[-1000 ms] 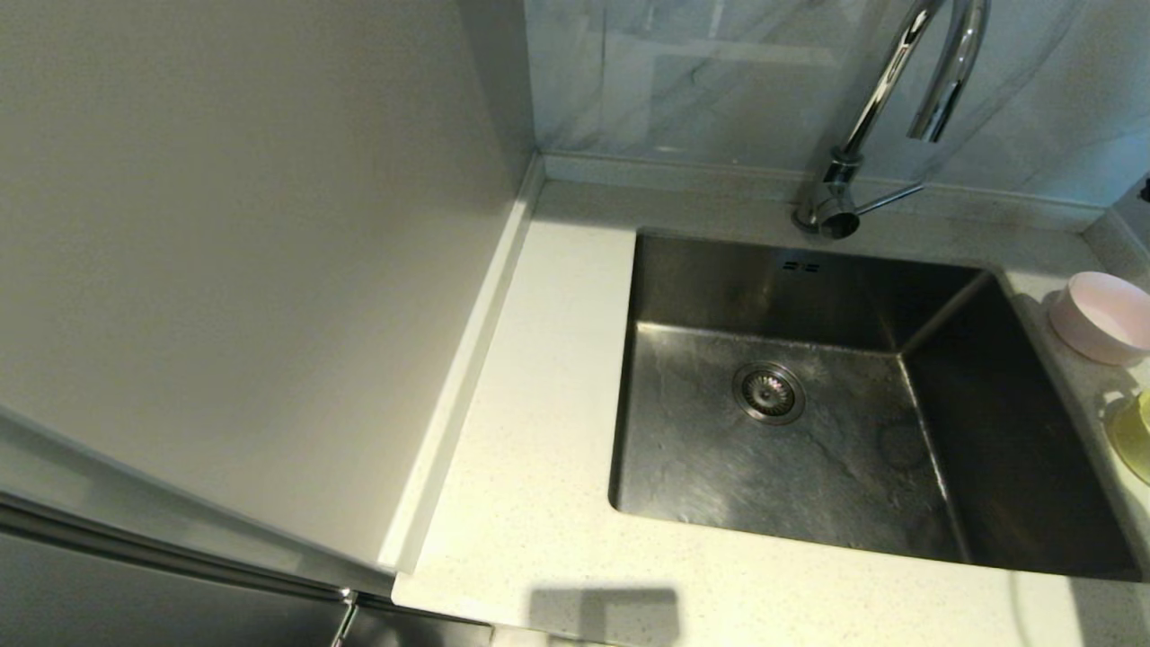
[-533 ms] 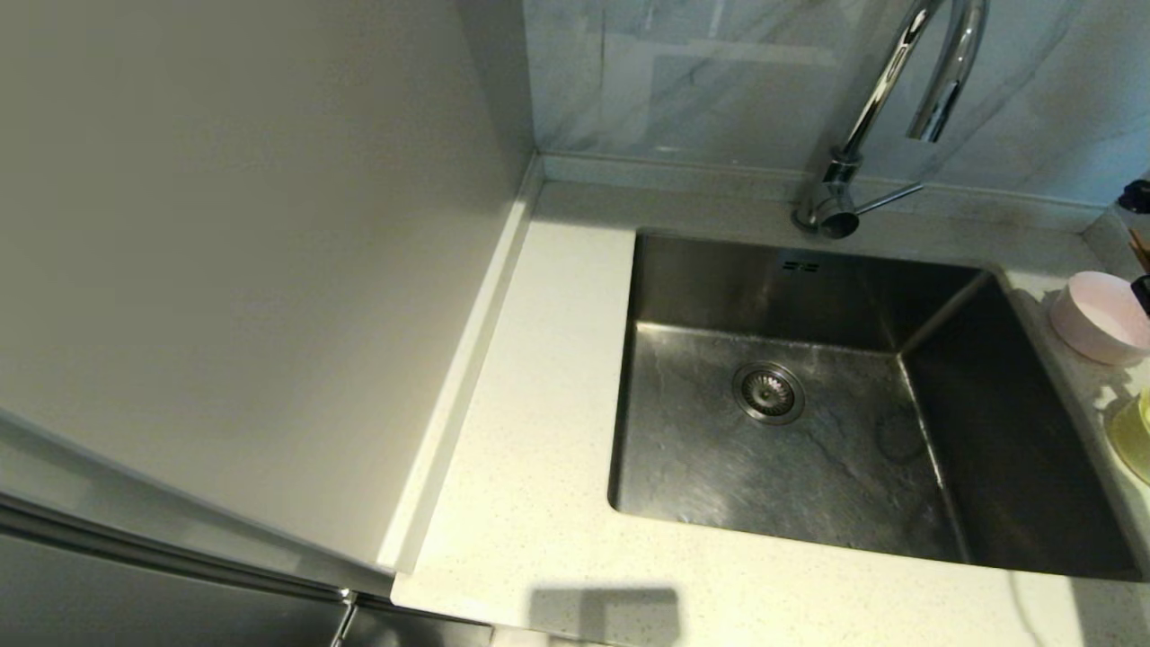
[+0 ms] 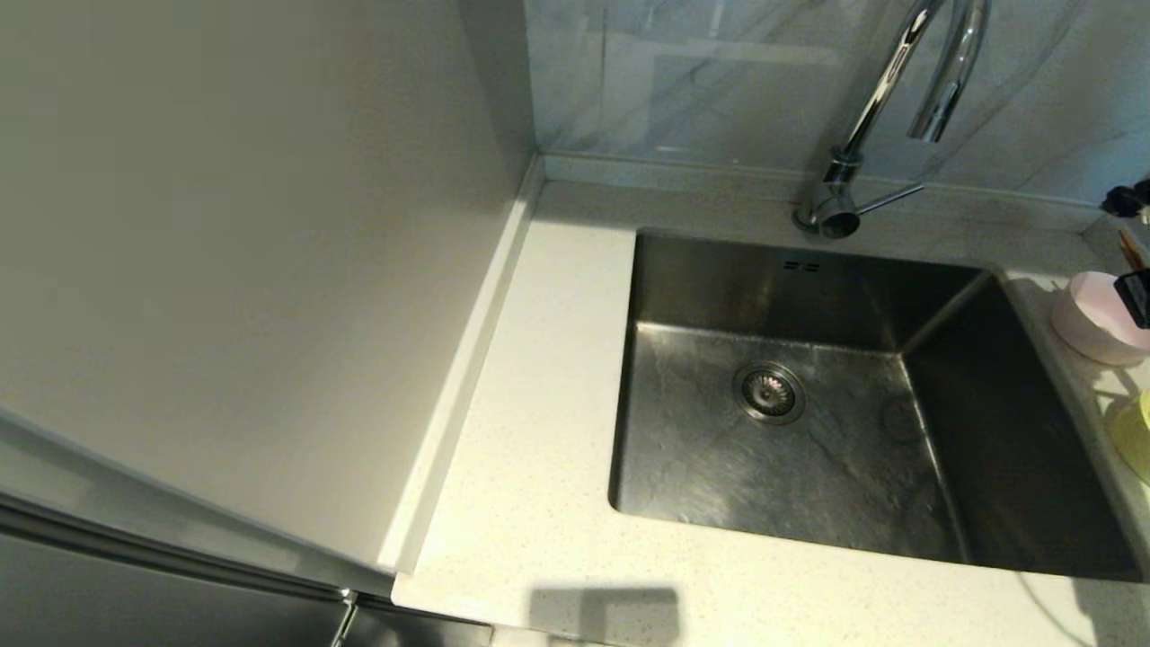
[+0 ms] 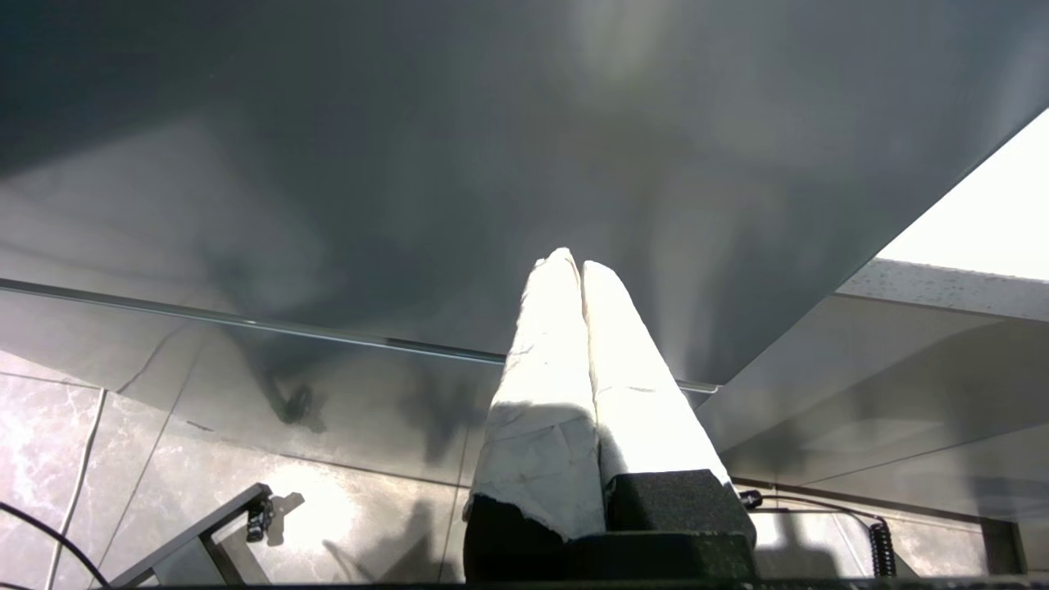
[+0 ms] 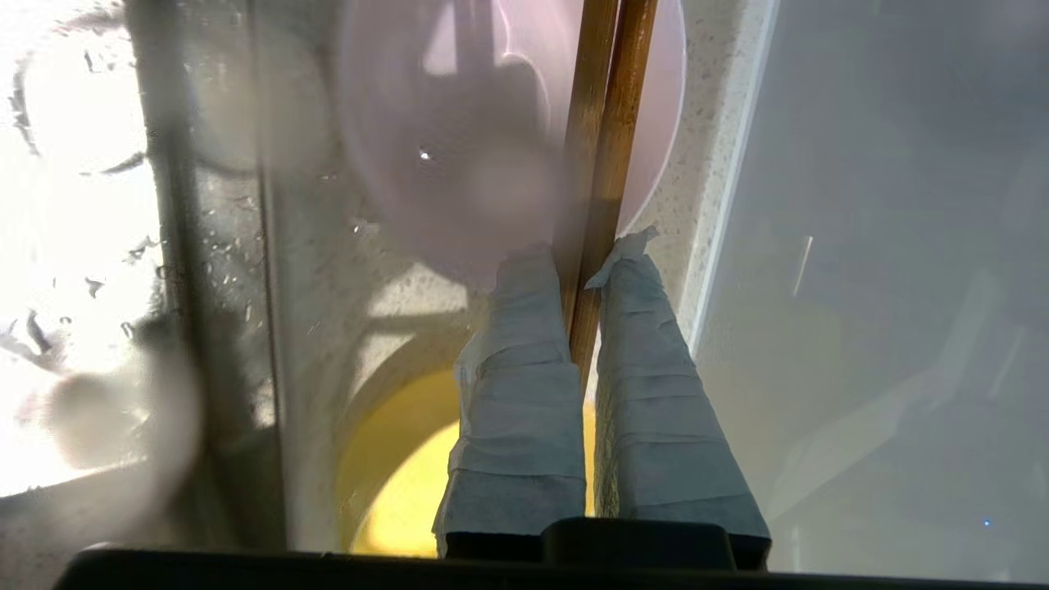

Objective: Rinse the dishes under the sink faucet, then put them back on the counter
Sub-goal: Place the chopsticks on the bowl

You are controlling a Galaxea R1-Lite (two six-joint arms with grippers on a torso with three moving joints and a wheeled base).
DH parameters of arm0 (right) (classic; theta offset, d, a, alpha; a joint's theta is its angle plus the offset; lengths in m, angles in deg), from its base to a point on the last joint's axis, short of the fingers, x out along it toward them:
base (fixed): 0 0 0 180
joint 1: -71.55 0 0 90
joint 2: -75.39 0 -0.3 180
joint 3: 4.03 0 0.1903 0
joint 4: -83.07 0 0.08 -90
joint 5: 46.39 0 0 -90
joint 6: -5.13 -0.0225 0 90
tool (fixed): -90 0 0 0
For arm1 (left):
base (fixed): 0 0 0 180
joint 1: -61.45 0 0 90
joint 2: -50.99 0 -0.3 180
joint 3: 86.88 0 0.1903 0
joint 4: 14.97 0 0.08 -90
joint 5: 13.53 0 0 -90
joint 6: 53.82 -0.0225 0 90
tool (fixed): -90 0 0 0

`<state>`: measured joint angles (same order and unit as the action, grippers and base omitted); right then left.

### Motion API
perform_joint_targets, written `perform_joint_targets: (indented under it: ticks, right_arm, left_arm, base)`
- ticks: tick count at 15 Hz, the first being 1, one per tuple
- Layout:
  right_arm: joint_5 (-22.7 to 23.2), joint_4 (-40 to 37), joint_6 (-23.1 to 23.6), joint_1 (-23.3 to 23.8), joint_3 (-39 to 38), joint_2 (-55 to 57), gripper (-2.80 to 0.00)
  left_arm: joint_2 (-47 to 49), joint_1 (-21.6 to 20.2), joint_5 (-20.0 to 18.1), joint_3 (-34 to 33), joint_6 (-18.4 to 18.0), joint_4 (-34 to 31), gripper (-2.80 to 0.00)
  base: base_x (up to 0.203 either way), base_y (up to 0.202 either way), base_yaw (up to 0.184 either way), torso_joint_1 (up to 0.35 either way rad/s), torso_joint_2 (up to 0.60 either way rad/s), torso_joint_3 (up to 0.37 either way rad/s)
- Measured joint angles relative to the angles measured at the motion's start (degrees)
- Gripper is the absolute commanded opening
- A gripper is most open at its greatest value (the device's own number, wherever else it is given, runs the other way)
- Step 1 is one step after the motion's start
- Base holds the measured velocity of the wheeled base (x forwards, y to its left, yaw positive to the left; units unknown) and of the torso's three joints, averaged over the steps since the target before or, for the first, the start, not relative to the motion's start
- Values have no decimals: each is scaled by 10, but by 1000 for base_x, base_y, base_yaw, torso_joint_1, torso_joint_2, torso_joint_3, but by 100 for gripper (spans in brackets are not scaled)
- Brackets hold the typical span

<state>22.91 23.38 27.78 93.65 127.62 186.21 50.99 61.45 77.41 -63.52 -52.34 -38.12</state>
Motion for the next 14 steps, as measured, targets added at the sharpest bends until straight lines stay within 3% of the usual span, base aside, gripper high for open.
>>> perform_joint_targets:
  ticks: [14]
  right_arm:
    - [-10,18,10,3,22,44,-280]
  left_arm:
    - [0,0,0,0,0,0,-280]
  base:
    - [0,0,0,0,0,0]
